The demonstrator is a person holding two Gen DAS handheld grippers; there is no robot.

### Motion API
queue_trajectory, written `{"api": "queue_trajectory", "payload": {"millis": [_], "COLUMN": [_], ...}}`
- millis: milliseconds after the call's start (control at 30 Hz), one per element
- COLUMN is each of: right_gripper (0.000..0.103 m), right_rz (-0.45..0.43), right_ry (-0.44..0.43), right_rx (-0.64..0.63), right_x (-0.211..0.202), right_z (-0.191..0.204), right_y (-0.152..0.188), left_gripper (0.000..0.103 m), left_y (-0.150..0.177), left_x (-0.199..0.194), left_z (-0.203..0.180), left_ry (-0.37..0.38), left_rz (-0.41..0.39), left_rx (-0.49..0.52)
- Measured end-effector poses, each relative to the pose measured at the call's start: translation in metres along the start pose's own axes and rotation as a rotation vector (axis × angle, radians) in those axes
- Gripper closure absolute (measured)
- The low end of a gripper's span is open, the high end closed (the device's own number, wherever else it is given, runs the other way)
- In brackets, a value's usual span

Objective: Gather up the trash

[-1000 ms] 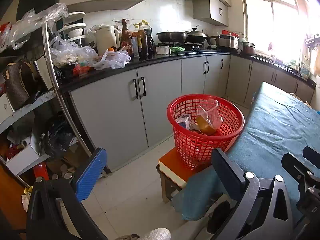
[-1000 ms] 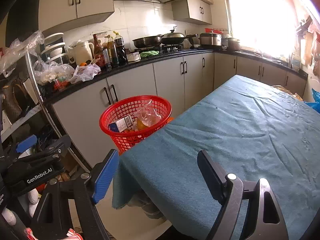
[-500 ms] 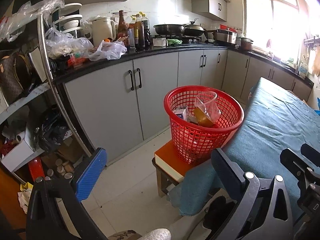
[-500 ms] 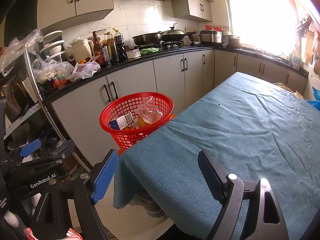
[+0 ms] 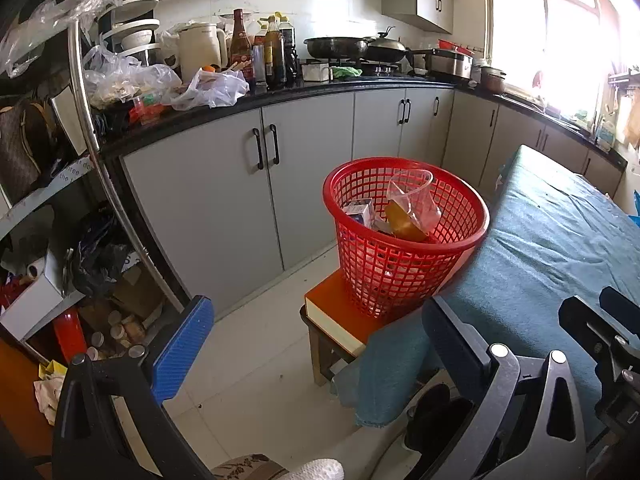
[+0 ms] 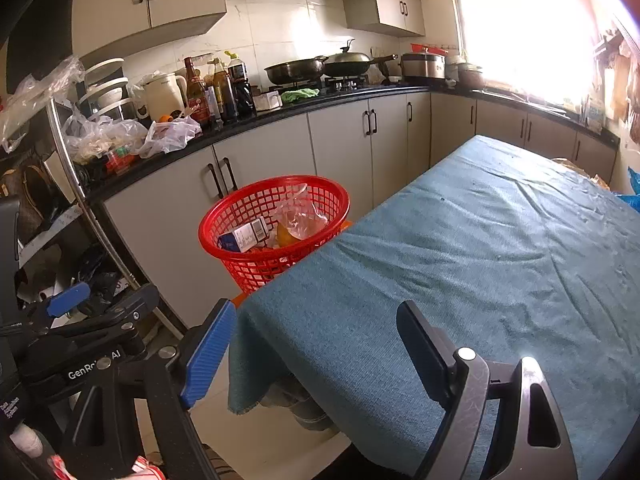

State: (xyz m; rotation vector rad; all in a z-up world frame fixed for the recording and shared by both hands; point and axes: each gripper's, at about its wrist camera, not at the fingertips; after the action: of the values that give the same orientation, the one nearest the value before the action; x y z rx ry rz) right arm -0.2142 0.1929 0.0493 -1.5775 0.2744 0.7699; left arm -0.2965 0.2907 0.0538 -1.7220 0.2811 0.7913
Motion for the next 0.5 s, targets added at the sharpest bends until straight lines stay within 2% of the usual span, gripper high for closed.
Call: {"api": "queue_trajectory", "payload": {"millis": [500], "right_gripper": [0.016], "right_rz": [0.032], "right_ry": [-0.012], "right_rx": [-0.01], "right_x": [0.012], "right_z": [0.003], "right_y": [0.004], "left_gripper": [0.0], "left_y": [-0.001], "left_x": [0.009], "left_z": [0.002], "left_ry": [-0.007], "left_rz": [0.015], "left_rx": [-0.001]}}
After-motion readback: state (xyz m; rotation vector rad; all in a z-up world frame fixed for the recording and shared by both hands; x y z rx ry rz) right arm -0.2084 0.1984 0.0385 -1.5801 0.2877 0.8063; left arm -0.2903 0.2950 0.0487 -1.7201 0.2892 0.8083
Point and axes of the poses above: each gripper's, at about its wrist camera, not at the fingertips, and x roughly the way its jaws point, z to its left, y to its underside, and after that the axes turned 11 degrees about y, right-handed
